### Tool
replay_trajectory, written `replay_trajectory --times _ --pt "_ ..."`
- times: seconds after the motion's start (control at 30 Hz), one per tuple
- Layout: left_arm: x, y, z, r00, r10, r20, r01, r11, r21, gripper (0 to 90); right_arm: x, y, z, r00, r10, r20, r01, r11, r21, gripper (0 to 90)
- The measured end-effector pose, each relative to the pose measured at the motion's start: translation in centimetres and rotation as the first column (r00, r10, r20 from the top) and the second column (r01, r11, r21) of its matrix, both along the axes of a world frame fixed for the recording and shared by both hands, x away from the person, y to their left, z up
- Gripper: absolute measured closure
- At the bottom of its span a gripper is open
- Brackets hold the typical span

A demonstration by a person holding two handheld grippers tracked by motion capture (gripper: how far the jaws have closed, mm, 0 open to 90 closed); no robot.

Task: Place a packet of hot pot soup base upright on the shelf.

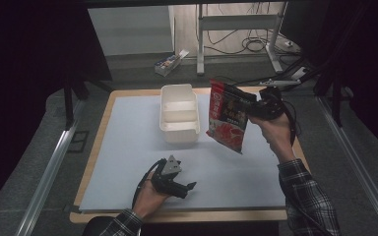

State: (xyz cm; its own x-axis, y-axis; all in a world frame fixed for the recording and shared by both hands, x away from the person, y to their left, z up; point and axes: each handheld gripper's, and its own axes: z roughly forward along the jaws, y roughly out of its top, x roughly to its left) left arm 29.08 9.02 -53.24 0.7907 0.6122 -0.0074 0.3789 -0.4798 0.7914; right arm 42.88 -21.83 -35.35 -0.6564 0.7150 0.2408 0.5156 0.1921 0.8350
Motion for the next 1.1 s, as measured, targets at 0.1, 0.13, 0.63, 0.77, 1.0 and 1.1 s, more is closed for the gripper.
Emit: replay_trajectory --times 0.1,0.13,0.63,0.77,1.0,1.1 --pt "-0.1 -0.2 -0.1 1.0000 -0.007 0.004 0.007 0.9999 0.015 7.0 0.7 0.3 0.1 1.0000 0.004 0.004 -0.004 1.000 0.003 70.7" --pt "-0.1 -0.2 -0.1 1.0000 -0.008 0.005 0.008 0.9998 0.019 6.9 0.9 0.5 0.1 0.9999 0.006 0.009 -0.007 1.000 0.005 70.7" --pt "-0.1 -0.3 -0.2 0.9999 -0.011 0.012 0.010 0.9993 0.035 7.1 4.7 3.5 1.3 0.9991 0.009 0.042 -0.009 1.000 -0.003 70.8" --pt "0.0 -0.3 -0.2 0.9998 -0.013 0.016 0.012 0.9992 0.039 7.2 5.7 4.4 1.6 0.9988 0.008 0.048 -0.008 1.000 -0.006 70.7" --pt "0.0 -0.1 -0.1 0.9997 -0.018 0.017 0.018 0.9990 0.041 7.2 7.4 5.9 2.3 0.9964 -0.002 0.084 0.002 1.000 -0.003 70.8" --pt "0.0 0.0 0.0 0.9998 -0.015 0.015 0.015 0.9992 0.038 7.0 8.2 6.4 2.6 0.9955 0.002 0.095 -0.002 1.000 -0.003 70.7"
